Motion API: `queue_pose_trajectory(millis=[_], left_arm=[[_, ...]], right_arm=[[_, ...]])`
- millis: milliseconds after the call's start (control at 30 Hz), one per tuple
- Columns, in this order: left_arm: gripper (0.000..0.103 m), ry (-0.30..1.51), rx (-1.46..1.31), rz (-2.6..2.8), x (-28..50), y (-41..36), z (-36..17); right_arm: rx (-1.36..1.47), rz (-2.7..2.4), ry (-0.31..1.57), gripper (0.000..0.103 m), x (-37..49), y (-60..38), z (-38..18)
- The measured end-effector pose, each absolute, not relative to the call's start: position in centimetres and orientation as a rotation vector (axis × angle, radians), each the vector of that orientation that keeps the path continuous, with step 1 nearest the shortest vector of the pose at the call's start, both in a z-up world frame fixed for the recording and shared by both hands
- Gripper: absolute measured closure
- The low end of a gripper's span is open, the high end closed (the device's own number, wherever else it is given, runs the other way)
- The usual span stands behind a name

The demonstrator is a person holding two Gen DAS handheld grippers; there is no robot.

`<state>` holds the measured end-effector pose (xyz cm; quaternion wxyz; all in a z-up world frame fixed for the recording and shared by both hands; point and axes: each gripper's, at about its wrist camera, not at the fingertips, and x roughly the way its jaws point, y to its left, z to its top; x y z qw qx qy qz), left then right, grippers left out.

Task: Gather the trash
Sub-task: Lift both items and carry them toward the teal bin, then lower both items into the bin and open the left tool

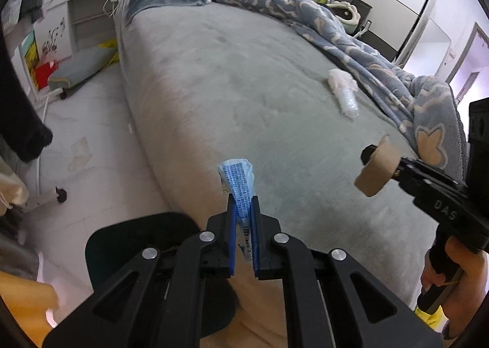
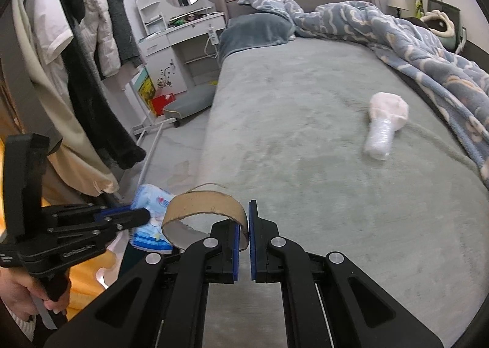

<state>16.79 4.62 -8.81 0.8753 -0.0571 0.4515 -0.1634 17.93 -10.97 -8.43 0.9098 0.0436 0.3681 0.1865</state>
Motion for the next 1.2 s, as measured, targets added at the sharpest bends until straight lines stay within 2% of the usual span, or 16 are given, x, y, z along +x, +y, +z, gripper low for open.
queue_pose_trajectory(millis=[600, 1100, 1200], left_arm=[[0.094, 1.043, -0.137, -0.236, 16.2, 12.2, -12.5], [0.091, 1.240, -0.172, -0.199, 15.9, 16.5, -17.5], [0.074, 1.257, -0.177, -0.197, 15.9, 17.1, -17.9]], right_arm=[[0.004, 0.480, 0.838, 0.098, 18.0, -2.2, -10.8], [-0.021, 0.534, 0.885, 0.098, 18.7, 2.6, -12.2], [-0.027, 0.540, 0.906, 0.098, 19.0, 3.5, -12.8]])
